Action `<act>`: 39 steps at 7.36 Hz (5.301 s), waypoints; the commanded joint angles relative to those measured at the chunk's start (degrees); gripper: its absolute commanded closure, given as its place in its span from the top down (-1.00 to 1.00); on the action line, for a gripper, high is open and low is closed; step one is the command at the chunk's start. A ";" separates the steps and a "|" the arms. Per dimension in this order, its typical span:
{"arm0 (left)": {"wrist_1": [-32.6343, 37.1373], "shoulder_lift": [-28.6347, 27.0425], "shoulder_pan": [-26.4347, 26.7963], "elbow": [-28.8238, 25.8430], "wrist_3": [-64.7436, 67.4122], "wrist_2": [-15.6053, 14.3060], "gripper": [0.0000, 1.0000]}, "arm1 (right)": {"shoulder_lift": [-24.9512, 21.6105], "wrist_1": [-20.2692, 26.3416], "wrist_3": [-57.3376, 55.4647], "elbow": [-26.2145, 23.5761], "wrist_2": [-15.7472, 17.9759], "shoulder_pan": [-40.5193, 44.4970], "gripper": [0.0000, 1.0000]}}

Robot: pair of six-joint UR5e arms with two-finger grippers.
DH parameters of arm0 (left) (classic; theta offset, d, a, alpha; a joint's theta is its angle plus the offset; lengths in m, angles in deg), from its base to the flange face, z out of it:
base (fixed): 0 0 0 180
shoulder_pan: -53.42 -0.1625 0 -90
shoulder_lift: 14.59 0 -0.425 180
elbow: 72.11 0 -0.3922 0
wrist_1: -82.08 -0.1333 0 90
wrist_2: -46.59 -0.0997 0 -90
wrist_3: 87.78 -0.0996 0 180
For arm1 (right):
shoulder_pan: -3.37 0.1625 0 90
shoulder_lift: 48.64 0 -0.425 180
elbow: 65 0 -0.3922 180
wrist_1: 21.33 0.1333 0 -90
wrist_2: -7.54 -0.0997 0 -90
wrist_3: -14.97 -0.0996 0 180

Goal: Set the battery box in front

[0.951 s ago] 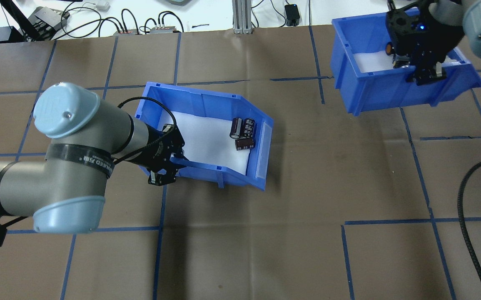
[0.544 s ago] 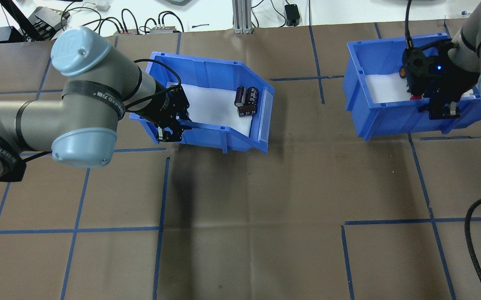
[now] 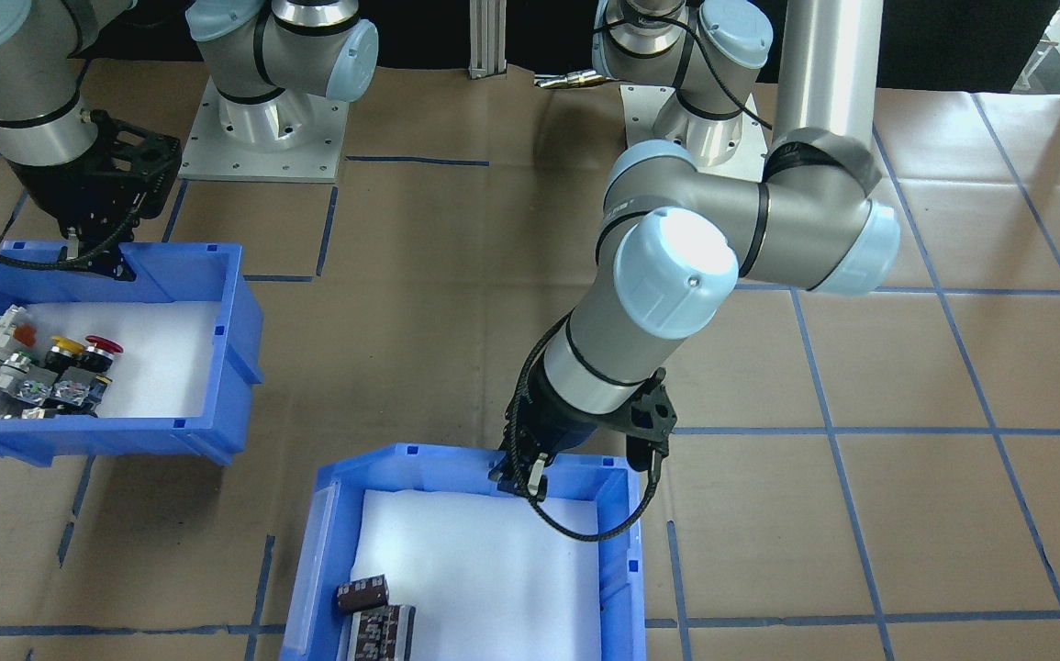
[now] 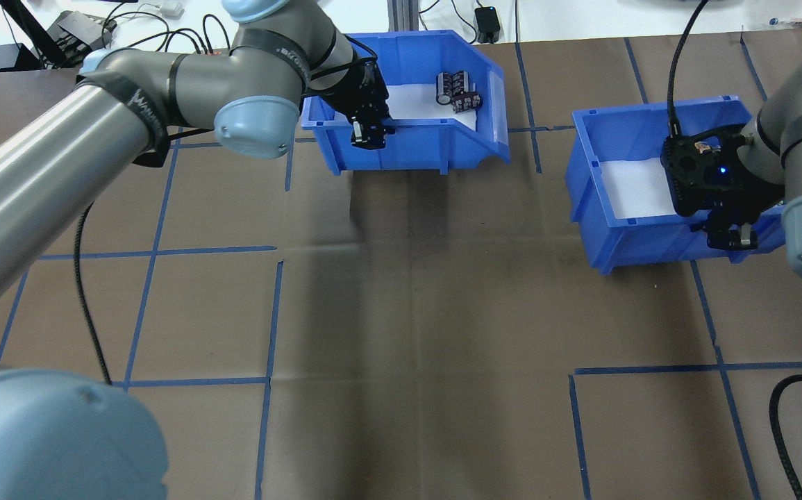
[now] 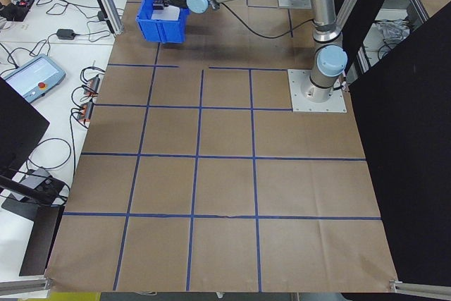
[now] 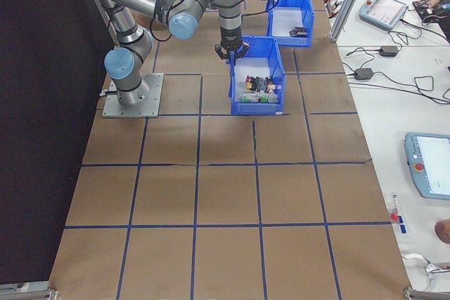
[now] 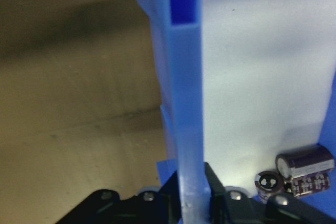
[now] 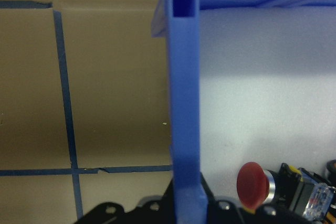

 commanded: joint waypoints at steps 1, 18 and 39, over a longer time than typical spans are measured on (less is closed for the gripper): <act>0.35 -5.57 3.75 -6.00 2.79 -0.36 -0.84 | -4.55 0.35 -0.33 -5.76 0.00 0.32 -0.97; 28.01 31.50 -9.40 13.08 -87.70 -20.49 1.00 | 1.83 -15.64 -47.88 -12.74 -1.32 46.63 -0.95; 26.54 28.44 -11.17 11.68 -96.97 -20.05 1.00 | 11.33 27.51 -105.61 27.00 -5.27 16.76 1.00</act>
